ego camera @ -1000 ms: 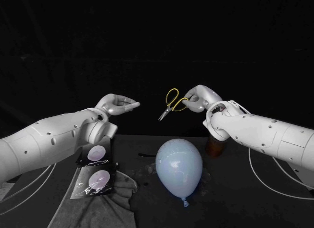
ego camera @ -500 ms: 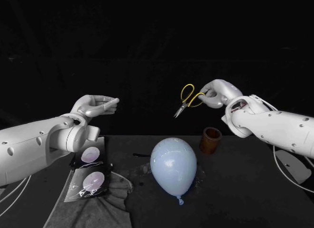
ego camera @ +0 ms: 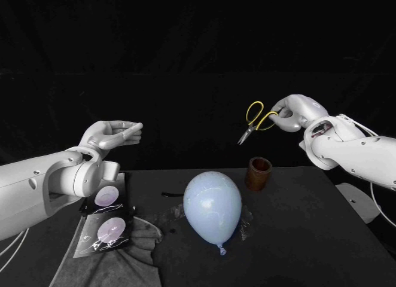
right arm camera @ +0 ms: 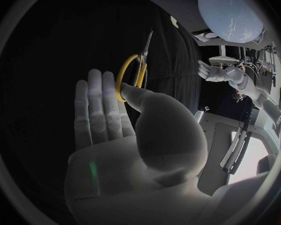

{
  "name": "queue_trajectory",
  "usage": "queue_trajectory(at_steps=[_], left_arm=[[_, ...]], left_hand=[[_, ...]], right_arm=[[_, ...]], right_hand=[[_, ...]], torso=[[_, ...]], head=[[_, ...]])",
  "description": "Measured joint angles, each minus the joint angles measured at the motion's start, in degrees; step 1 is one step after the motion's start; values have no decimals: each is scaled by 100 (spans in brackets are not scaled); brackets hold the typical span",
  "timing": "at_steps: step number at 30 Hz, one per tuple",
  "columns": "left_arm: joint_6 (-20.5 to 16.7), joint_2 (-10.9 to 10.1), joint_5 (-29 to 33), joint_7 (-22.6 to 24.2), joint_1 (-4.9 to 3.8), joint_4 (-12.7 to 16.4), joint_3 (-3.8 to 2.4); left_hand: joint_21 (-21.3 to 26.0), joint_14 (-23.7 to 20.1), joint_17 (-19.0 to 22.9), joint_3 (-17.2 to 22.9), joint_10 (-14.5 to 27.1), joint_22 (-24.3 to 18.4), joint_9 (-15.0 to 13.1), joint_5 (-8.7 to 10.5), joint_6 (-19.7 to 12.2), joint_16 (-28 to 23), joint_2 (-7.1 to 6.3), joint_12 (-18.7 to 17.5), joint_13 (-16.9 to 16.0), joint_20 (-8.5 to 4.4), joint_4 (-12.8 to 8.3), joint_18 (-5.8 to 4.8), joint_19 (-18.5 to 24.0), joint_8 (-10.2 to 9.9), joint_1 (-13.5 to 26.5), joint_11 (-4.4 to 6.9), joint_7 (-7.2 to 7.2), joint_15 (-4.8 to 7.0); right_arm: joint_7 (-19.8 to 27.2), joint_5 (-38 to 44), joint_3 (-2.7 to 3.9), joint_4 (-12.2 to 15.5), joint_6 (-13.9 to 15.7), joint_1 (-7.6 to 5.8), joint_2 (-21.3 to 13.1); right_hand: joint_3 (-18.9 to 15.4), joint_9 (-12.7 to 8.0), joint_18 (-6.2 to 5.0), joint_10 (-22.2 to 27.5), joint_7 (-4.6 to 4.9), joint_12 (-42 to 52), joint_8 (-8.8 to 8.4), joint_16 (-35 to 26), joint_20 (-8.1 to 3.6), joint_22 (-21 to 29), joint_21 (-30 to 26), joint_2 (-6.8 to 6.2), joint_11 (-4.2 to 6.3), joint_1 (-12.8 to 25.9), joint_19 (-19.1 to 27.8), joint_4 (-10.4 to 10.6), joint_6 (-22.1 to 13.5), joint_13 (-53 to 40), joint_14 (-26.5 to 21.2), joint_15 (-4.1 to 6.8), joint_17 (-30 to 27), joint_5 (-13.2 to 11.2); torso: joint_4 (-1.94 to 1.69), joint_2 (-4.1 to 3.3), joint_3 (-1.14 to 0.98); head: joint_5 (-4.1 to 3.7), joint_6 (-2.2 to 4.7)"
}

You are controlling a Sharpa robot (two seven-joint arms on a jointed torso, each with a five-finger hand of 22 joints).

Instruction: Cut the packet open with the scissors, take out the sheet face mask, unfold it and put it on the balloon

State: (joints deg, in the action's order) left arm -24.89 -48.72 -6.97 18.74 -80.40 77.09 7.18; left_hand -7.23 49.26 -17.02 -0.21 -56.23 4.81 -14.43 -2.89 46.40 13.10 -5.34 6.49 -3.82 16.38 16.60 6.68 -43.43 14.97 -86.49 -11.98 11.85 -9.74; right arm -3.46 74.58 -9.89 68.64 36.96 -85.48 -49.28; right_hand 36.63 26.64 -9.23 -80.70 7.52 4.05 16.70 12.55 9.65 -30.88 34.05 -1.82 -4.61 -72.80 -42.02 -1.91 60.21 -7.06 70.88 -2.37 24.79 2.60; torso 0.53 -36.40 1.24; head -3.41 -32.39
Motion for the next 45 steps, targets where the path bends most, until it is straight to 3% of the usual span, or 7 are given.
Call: queue_trajectory(at_steps=[7,13,19,21,23,33,45], left_arm=[[0,-49,69,56,3,42,-1],[0,-89,127,78,3,52,-2],[0,-94,182,83,3,71,-2],[1,-98,194,84,3,92,-1],[1,-108,205,85,2,110,0],[1,-119,234,85,2,101,1],[1,-140,246,84,3,89,3]], left_hand=[[0,0,0,32,-21,-1,6,0,39,0,23,0,0,21,0,-1,-21,0,-23,21,4,0],[-21,0,7,31,-21,-1,13,0,38,21,45,0,1,21,0,-3,-20,0,-45,21,4,0],[-21,0,7,63,-20,-2,13,0,38,21,51,0,1,20,0,-4,-20,0,-51,21,4,0],[-21,0,7,63,-20,-1,13,0,38,21,51,0,1,20,0,-4,-20,-1,-51,21,4,0],[-21,-1,7,63,-20,-2,13,0,38,21,51,0,1,20,0,-5,-20,-1,-51,21,4,-1],[-21,-1,12,63,-20,-2,20,0,38,21,74,-1,1,20,0,-6,-20,-1,-74,21,4,-1],[-21,-1,12,63,-20,-3,20,0,38,21,74,-1,2,20,0,-8,-20,-1,-74,21,4,-1]], right_arm=[[-115,113,-49,255,5,12,-316],[-197,196,-88,414,2,82,-467],[-295,291,-116,392,0,213,-482],[-321,327,-116,376,0,228,-487],[-348,369,-117,374,0,237,-502],[-428,554,-119,396,-22,295,-609],[-453,677,-122,443,-72,371,-694]], right_hand=[[39,2,2,-8,-2,0,1,0,0,1,0,-22,8,22,0,9,2,0,7,-7,10,1],[74,13,3,-22,-3,0,1,0,0,2,0,-45,-5,45,0,44,3,1,7,-8,32,1],[79,85,11,-48,-17,-1,-10,0,0,3,0,-61,10,61,-1,48,17,2,8,-8,34,1],[79,85,22,-48,-20,-2,-11,0,0,3,0,-75,10,75,-1,48,20,0,8,-8,34,1],[79,85,-47,-48,-21,-2,-16,0,0,4,0,-75,10,75,0,48,21,-4,8,-8,34,1],[95,85,-50,-46,-29,-2,8,0,0,11,0,-96,8,96,-1,65,28,-4,8,-9,39,-6],[104,85,-47,-46,-32,-2,8,0,0,14,-1,-95,8,95,-1,75,32,-3,8,-9,42,-11]], torso=[[-2,-1,4],[-3,2,2],[1,3,-3],[-2,2,-4],[-4,1,-4],[-1,3,3],[-1,4,2]], head=[[-177,-80],[-272,-121],[-282,-125],[-292,-129],[-300,-132],[-321,-182],[-330,-193]])
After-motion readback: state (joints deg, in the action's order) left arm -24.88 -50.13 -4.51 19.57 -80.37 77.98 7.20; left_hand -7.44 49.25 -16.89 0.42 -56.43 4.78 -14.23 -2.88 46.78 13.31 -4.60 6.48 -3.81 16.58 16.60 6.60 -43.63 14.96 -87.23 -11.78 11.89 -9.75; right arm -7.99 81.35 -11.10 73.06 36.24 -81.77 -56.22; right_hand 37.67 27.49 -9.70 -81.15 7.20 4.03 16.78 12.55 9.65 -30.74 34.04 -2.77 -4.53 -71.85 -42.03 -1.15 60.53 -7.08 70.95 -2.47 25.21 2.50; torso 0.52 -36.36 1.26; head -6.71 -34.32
